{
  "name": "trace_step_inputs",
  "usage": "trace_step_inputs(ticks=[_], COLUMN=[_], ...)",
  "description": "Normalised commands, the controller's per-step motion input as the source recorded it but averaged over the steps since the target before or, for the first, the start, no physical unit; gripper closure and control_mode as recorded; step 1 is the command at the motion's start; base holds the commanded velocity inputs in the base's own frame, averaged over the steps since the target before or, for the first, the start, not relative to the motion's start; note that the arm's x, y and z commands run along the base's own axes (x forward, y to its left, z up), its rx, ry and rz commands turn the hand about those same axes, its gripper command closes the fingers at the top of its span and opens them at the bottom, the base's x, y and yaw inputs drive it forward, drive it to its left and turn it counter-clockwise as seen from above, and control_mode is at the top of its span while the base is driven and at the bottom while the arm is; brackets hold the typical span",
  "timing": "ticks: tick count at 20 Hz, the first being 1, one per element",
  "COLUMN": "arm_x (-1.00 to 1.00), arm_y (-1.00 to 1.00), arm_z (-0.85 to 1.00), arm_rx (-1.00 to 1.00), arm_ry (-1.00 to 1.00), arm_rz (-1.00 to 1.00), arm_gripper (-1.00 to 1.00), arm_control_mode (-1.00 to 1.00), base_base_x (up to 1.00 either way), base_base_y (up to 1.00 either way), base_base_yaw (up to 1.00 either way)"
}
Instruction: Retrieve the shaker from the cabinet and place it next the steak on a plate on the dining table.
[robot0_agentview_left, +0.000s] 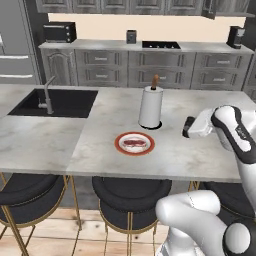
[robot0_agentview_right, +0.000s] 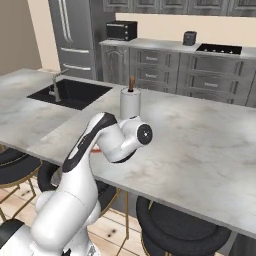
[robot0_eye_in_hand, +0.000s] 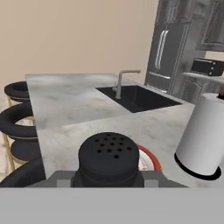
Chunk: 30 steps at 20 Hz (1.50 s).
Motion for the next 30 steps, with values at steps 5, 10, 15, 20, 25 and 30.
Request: trace_step_inputs(ticks=[5, 10, 15, 20, 25, 30], arm_x=[0.43, 0.42, 0.32, 0.32, 0.37, 0.28], arm_y=[0.11, 0.05, 0.0, 0.0, 0.0, 0.0], arm_z=[-0.4, -0.42, -0.46, -0.4, -0.28, -0.19], arm_rx=[0.0, 0.0, 0.02, 0.04, 0.06, 0.01], arm_ry=[0.19, 0.15, 0.0, -0.02, -0.05, -0.04], arm_rz=[0.0, 0.0, 0.0, 0.0, 0.0, 0.0], arm_gripper=[1.0, 1.0, 1.0, 1.0, 1.0, 1.0], arm_control_mode=[-1.0, -1.0, -1.0, -1.0, -1.0, -1.0], base_base_x=[0.0, 0.0, 0.0, 0.0, 0.0, 0.0], base_base_y=[0.0, 0.0, 0.0, 0.0, 0.0, 0.0], base_base_yaw=[0.0, 0.0, 0.0, 0.0, 0.0, 0.0])
